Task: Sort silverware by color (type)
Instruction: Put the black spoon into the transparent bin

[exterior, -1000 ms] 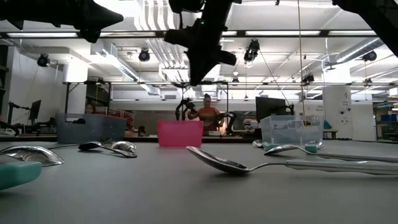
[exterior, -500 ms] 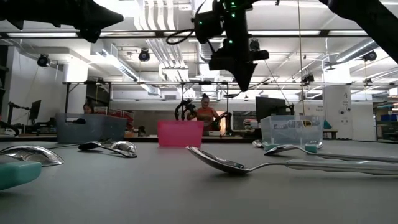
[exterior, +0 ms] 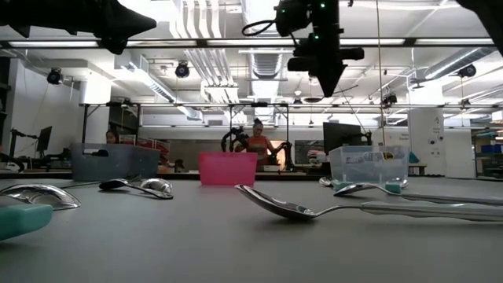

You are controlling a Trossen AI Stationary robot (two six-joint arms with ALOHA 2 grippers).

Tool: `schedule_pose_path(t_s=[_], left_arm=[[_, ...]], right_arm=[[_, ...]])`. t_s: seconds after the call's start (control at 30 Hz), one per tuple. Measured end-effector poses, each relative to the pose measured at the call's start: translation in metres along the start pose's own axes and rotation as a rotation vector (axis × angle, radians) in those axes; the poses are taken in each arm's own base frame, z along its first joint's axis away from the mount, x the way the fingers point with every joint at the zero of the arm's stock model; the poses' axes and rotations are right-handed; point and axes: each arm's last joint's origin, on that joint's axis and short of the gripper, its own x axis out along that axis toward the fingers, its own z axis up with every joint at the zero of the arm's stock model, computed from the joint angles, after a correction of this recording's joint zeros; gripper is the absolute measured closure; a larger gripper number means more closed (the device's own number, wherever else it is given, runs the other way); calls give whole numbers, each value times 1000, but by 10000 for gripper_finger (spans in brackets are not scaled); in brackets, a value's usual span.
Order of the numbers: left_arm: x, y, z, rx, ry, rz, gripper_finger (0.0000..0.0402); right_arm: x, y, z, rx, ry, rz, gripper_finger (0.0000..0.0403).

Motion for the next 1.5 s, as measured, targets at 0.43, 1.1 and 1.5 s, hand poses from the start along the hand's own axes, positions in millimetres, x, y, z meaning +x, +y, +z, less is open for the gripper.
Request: schedule_pose_path(t_s=[0.43, 1.1, 1.5], left_arm=[[0, 0, 0, 0, 0, 0, 402], [0, 0, 0, 1, 0, 1, 402], [0, 0, 0, 15, 0, 0, 402]], right_arm=[[42, -43, -27, 204, 31, 123, 394], [117, -75, -39, 99, 150, 237, 394], [137, -74, -42, 38, 76, 244, 394]])
